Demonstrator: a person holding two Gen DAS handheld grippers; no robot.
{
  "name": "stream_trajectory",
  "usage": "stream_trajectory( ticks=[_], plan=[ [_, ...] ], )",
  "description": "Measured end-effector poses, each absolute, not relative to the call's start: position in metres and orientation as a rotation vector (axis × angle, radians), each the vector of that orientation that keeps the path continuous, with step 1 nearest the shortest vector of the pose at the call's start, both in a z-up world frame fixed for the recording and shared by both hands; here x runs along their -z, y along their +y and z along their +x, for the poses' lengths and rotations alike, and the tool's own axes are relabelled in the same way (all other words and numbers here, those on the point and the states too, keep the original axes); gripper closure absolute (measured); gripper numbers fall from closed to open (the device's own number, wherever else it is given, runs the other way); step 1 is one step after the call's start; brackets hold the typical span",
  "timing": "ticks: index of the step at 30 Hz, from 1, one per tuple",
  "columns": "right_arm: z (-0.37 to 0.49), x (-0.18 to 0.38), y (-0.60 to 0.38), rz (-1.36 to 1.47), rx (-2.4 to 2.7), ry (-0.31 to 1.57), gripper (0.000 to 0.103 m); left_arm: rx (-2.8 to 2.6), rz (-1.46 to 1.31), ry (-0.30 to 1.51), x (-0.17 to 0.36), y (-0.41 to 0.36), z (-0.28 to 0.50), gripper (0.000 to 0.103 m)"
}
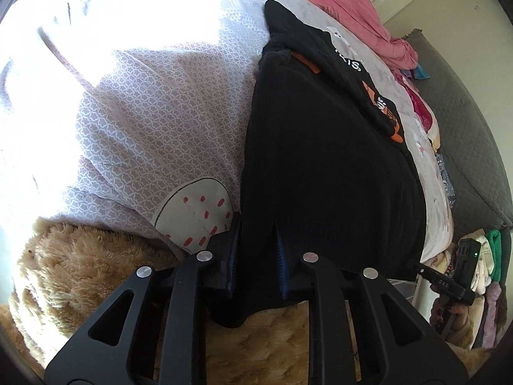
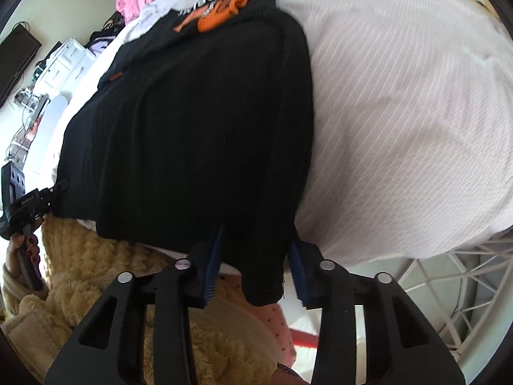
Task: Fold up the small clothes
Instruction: 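Grasp the shirt hem with the left tool while the right tool grasps it too, then lift the hem with both tools and carry it toward the collar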
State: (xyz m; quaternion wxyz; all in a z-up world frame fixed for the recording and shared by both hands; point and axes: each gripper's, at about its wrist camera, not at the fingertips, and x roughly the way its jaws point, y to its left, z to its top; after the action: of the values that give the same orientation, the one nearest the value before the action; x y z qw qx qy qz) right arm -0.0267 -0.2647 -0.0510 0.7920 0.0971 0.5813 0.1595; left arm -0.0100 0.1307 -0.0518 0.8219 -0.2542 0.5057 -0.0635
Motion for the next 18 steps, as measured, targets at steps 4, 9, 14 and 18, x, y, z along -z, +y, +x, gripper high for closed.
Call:
stream_trajectory(
  ticks=[4, 9, 14, 18],
  plan=[
    [-0.025, 0.048, -0.265, 0.194, -0.376, 1.240, 0.095, 0.139, -0.565, 1.067, 0.053, 0.133, -0.013, 0.091],
    [-0.023, 0.016, -0.270, 0.236, -0.457, 1.152, 0.095, 0.162, -0.595, 1.041, 0.045, 0.138, -0.018, 0.099],
    [-0.013, -0.011, -0.284, 0.321, -0.497, 1.058, 0.095, 0.165, -0.622, 0.966, 0.025, 0.147, -0.023, 0.100],
    [-0.006, -0.029, -0.294, 0.370, -0.509, 0.988, 0.095, 0.168, -0.636, 0.901, 0.004, 0.153, -0.026, 0.100]
  ],
)
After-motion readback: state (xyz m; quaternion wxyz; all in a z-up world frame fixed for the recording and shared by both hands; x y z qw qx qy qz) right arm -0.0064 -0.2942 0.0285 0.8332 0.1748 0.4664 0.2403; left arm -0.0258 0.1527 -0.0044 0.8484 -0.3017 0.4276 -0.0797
